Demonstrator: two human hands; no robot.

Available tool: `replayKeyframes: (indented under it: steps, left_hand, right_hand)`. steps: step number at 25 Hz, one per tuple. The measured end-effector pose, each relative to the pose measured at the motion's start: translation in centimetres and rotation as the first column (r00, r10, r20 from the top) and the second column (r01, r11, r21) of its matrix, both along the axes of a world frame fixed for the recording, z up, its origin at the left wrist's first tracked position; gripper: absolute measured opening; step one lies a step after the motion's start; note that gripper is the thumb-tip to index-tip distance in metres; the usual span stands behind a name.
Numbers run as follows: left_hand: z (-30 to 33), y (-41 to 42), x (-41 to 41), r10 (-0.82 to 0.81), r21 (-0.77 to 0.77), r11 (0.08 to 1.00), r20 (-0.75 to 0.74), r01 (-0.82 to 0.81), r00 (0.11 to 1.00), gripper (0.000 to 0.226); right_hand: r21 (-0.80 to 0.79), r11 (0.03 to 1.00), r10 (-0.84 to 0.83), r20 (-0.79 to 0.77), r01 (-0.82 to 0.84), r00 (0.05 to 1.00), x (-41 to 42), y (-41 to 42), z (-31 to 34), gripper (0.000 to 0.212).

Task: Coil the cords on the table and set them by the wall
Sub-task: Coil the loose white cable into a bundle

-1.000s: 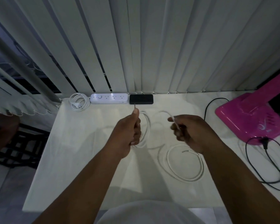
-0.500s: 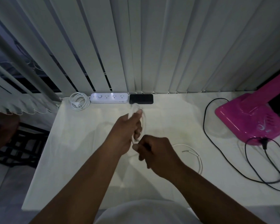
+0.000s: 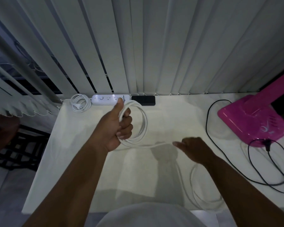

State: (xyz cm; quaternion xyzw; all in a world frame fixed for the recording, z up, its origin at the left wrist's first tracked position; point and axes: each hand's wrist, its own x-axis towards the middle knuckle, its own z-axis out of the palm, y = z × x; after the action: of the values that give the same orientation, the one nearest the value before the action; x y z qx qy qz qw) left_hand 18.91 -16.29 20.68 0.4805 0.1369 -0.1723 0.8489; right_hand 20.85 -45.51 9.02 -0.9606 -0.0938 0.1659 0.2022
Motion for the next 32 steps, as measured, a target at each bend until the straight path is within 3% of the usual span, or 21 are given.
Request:
replayKeyframes:
  steps: [1,2,3,5,6,8,10,12,13,16,17,19,21,23,25,27,28,29,30,31,32]
  left_hand:
    - [-0.5,-1.0,-0.1,0.017,0.052,0.998,0.001,-0.017,1.0,0.047]
    - [-1.1,-2.0,-0.3,0.043,0.117,0.992,0.005,-0.044,0.999,0.045]
    - [-1.7,-2.9,-0.5,0.073,0.188,0.979,0.008,-0.073,0.997,0.044]
    - [-2.8,-4.3,-0.8,0.134,0.284,0.95,0.003,-0.129,0.991,0.042]
    - [-3.2,-4.8,-0.9,0.164,0.294,0.943,-0.005,-0.156,0.986,0.041]
    - [-3.5,-5.4,-1.1,0.227,0.293,0.932,-0.019,-0.211,0.974,0.042]
    - [-3.4,-5.7,-1.0,0.25,0.307,0.923,-0.023,-0.232,0.968,0.046]
    - [-3.3,-5.6,-1.0,0.245,0.302,0.928,-0.051,-0.219,0.968,0.048]
    - [-3.2,-5.3,-1.0,0.248,0.296,0.93,-0.067,-0.218,0.966,0.047]
    - [-3.1,-4.6,-0.8,0.256,0.33,0.919,-0.083,-0.216,0.963,0.044]
    - [-3.0,-4.4,-0.8,0.276,0.328,0.915,-0.091,-0.233,0.957,0.044]
    - [-2.5,-3.9,-0.4,0.329,0.244,0.924,-0.115,-0.294,0.937,0.046]
    - [-1.7,-2.6,0.1,0.335,0.084,0.942,-0.132,-0.326,0.933,0.046]
    - [-0.7,-0.9,0.4,0.279,-0.033,0.958,-0.12,-0.284,0.953,0.048]
    - [0.1,0.8,0.2,0.214,-0.106,0.97,-0.07,-0.221,0.974,0.049]
    - [0.6,1.9,0.0,0.197,-0.141,0.97,-0.014,-0.197,0.98,0.046]
    - [0.8,2.4,0.0,0.206,-0.139,0.969,0.008,-0.203,0.979,0.044]
    - [0.9,2.7,0.1,0.218,-0.12,0.97,0.025,-0.214,0.976,0.043]
    - [0.9,2.9,0.2,0.23,-0.085,0.97,0.038,-0.226,0.972,0.041]
    - [0.8,3.0,0.3,0.242,-0.036,0.97,0.046,-0.24,0.969,0.04]
    - [0.6,2.8,0.3,0.25,0.022,0.968,0.051,-0.251,0.967,0.04]
  right_hand:
    - [0.121,0.973,-0.193,-0.05,0.197,0.98,1.0,0.8,1.2,0.057]
    - [0.32,0.85,-0.376,-0.187,0.418,0.908,2.0,1.6,2.5,0.048]
    - [0.493,0.646,-0.447,-0.374,0.582,0.813,2.6,2.6,4.3,0.038]
    - [0.671,0.307,-0.295,-0.607,0.675,0.738,2.6,4.7,7.9,0.019]
    - [0.718,0.241,-0.174,-0.629,0.652,0.757,2.0,5.8,9.6,0.012]
    - [0.805,0.263,0.03,-0.558,0.532,0.829,0.1,7.8,11.8,0.019]
    - [0.832,0.447,0.121,-0.42,0.329,0.899,-1.9,9.2,12.4,0.035]
    - [0.773,0.617,0.074,-0.246,0.15,0.966,-3.3,10.4,11.8,0.039]
    - [0.745,0.657,0.012,-0.165,0.116,0.986,-3.7,10.8,11.2,0.036]
    - [0.773,0.621,-0.139,-0.055,0.131,0.989,-4.6,11.1,9.3,0.012]
    - [0.762,0.638,-0.159,-0.008,0.11,0.987,-4.8,11.0,8.3,0.013]
    - [0.607,0.793,-0.071,0.169,-0.047,0.983,-5.1,10.4,6.1,0.042]
    - [0.492,0.846,0.134,0.177,-0.205,0.975,-5.6,8.9,3.5,0.052]
    - [0.457,0.844,0.276,0.077,-0.279,0.958,-5.9,6.3,0.5,0.045]
    - [0.498,0.856,0.217,-0.1,-0.14,0.971,-5.1,3.1,-1.4,0.036]
    - [0.539,0.838,0.103,-0.305,0.082,0.947,-3.9,-0.4,-2.4,0.036]
    - [0.587,0.785,0.094,-0.43,0.198,0.898,-3.3,-2.1,-2.5,0.039]
    - [0.656,0.667,0.122,-0.564,0.353,0.817,-2.8,-3.7,-2.3,0.04]
    - [0.687,0.49,0.174,-0.681,0.537,0.712,-2.2,-5.1,-1.7,0.04]
    - [0.673,0.345,0.197,-0.733,0.654,0.651,-1.6,-6.0,-0.4,0.041]
    - [0.656,0.273,0.17,-0.753,0.704,0.636,-0.7,-6.3,0.8,0.042]
